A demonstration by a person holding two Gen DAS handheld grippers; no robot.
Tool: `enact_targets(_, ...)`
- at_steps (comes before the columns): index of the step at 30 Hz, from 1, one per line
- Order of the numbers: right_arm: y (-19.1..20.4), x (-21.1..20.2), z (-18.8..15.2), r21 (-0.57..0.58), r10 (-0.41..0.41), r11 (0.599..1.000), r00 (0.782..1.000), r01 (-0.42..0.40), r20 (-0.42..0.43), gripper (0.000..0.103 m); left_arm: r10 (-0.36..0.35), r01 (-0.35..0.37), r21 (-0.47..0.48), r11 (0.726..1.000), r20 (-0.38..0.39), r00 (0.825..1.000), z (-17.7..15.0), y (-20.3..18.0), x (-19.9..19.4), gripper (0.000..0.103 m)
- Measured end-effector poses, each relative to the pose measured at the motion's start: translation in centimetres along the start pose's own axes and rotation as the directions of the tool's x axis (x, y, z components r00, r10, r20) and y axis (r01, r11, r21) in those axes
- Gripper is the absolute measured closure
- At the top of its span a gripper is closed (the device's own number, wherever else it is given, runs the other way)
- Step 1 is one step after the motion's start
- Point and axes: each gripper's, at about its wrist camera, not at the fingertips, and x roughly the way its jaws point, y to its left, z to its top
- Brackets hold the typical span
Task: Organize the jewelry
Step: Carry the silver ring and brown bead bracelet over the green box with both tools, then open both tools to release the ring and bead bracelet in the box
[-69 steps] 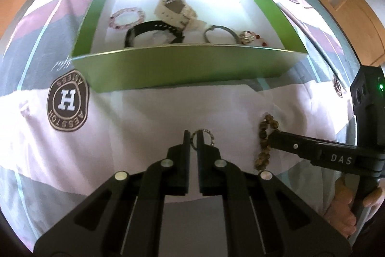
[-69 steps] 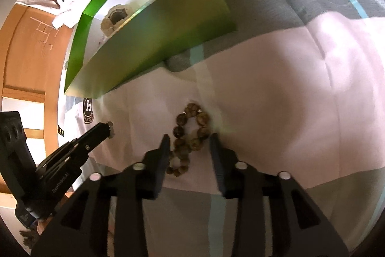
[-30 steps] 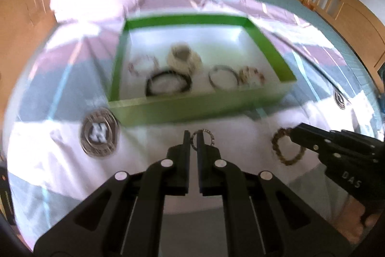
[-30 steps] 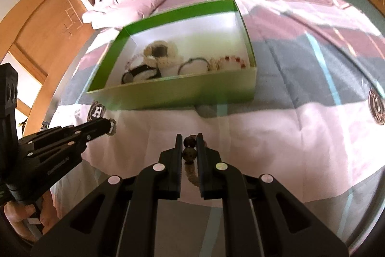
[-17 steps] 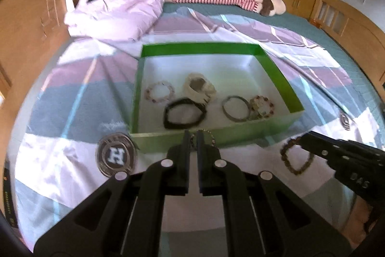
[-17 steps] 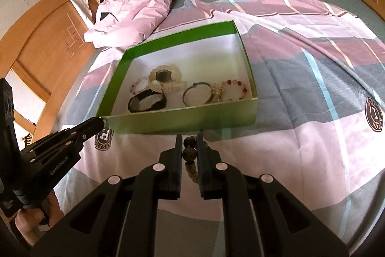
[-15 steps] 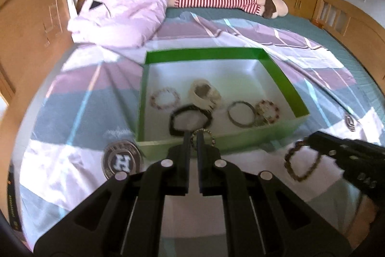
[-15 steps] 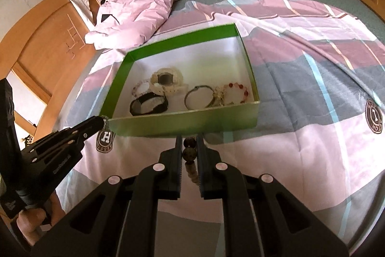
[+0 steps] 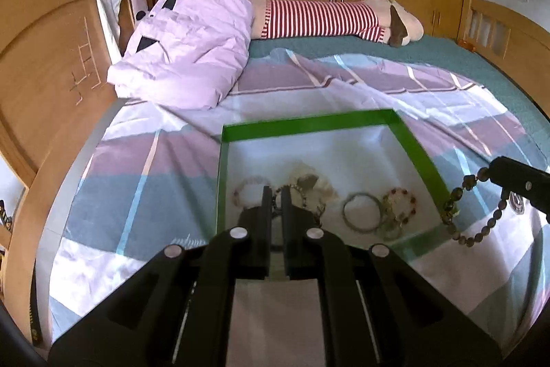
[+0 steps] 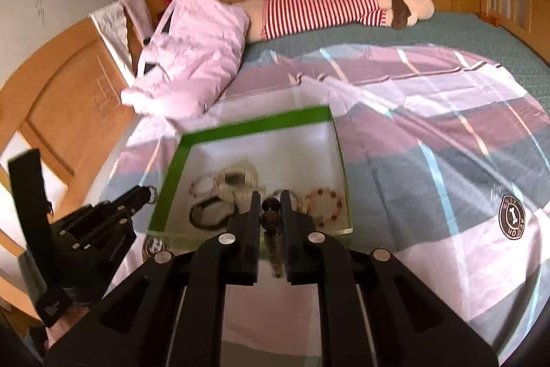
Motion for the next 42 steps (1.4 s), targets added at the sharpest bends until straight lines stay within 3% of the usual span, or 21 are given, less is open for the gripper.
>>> enact_targets(3, -0.1, 0.2, 0.7, -0.011, -0.02, 1.0, 1.0, 0.02, 0.006, 0.092, 0.013, -0.013, 0.009, 1.0, 0.02, 1.0, 1.1, -0.4, -0.2, 0.098)
enact_targets(7, -0.1, 0.8, 2.2, 0.007, -0.015, 1.0, 1.0, 0.015, 0.0, 0.092, -0.021, 0.021, -0.016, 1.0, -0.01, 1.0, 3.0, -0.7, -0.1, 0.098)
enact_targets(11, 0.1, 2.3, 4.3, -0.011, -0.03, 1.0, 1.0, 0.029, -0.007, 0.092, 0.003, -0.003, 0.057, 0.998, -0.006, 1.0, 4.8, -1.9, 0.9, 0.098)
enact_targets(17, -1.0, 7.2, 6.2, 0.057, 0.022, 0.998, 0.994, -0.016, -0.105, 0.092, -0.054, 0.056, 0.041, 0.998, -0.042, 0.998, 7.9, -2.9, 4.5, 0.098)
enact_targets(20, -1.2, 9.5, 6.7, 0.028, -0.019, 0.999, 0.994, 0.023, -0.103, 0.092, -0.093, 0.095, 0.06, 0.994, -0.038, 0.995, 8.8, -4.1, 6.0, 0.098)
enact_targets(26, -2.4, 13.9, 5.9, 0.025, -0.051, 0.998, 0.983, 0.056, -0.179, 0.092, -0.173, 0.179, 0.036, 0.983, -0.134, 0.976, 8.3, -5.4, 11.2, 0.098)
enact_targets(32, -4.5, 17.8, 4.6, 0.109, -0.034, 0.992, 0.953, 0.07, -0.301, 0.092, -0.219, 0.215, -0.047, 0.976, -0.307, 0.926, 5.8, -4.8, 17.1, 0.098)
enact_targets(34, -5.2, 18.6, 4.1, 0.154, -0.017, 0.986, 0.945, 0.07, -0.326, 0.092, -0.198, 0.197, -0.035, 0.98, -0.328, 0.924, 5.1, -4.8, 18.0, 0.098)
enact_targets(39, -4.7, 18.7, 4.2, 0.121, -0.039, 0.989, 0.946, 0.082, -0.321, 0.092, -0.192, 0.201, -0.012, 0.979, -0.355, 0.915, 4.4, -5.5, 18.9, 0.098)
enact_targets(42, -4.6, 18.7, 4.2, 0.122, -0.039, 0.989, 0.946, 0.083, -0.323, 0.091, -0.156, 0.163, -0.008, 0.987, -0.36, 0.92, 4.1, -5.4, 19.0, 0.095)
